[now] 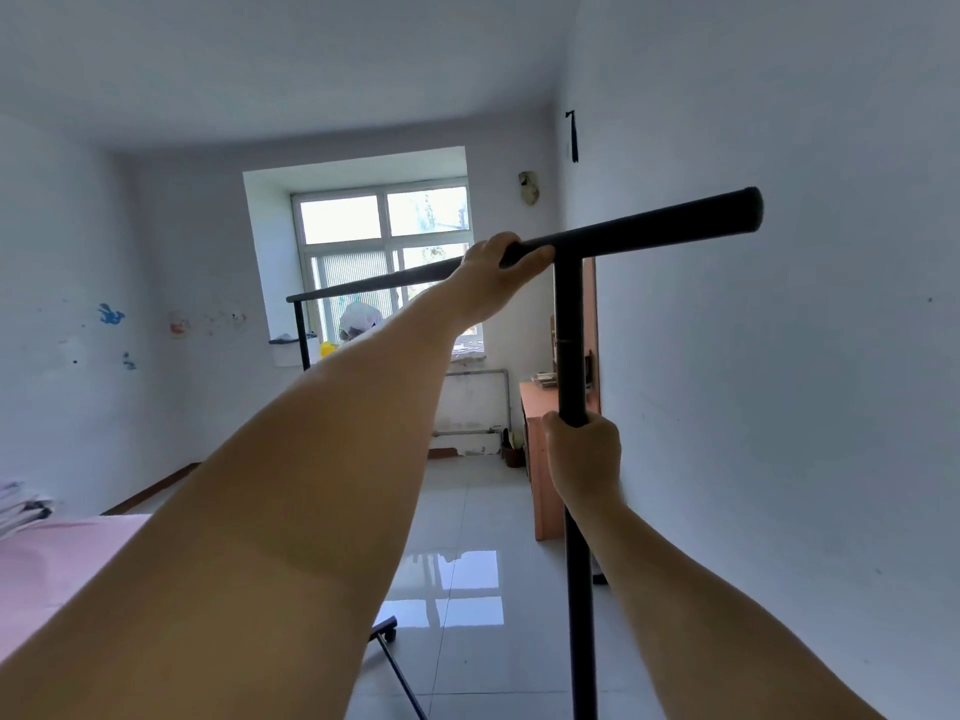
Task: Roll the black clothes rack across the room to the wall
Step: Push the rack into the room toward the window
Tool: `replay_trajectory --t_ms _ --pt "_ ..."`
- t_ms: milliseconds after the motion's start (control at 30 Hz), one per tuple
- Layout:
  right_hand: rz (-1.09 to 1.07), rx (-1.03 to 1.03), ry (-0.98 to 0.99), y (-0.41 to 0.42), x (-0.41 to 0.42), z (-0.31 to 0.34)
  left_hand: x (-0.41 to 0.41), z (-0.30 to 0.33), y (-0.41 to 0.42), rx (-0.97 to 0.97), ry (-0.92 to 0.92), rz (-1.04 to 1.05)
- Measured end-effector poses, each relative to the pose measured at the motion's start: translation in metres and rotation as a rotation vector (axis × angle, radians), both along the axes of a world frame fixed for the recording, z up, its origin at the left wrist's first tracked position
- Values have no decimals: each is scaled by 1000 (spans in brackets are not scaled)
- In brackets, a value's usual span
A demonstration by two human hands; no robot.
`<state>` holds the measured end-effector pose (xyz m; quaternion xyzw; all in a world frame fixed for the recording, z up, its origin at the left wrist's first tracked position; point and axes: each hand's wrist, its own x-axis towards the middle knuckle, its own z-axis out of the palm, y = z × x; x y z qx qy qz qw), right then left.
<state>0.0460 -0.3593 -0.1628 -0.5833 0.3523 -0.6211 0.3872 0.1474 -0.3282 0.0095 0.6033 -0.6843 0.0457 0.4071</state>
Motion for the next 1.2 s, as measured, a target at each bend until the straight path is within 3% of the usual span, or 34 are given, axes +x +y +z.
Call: replay_trajectory --t_ms 700,1200 --pt "-14 -23 -12 -129 80 1 87 6 -136 -48 -100 -41" --pt "-26 -22 -30 -254 138 -2 144 -1 -273 -122 -55 -123"
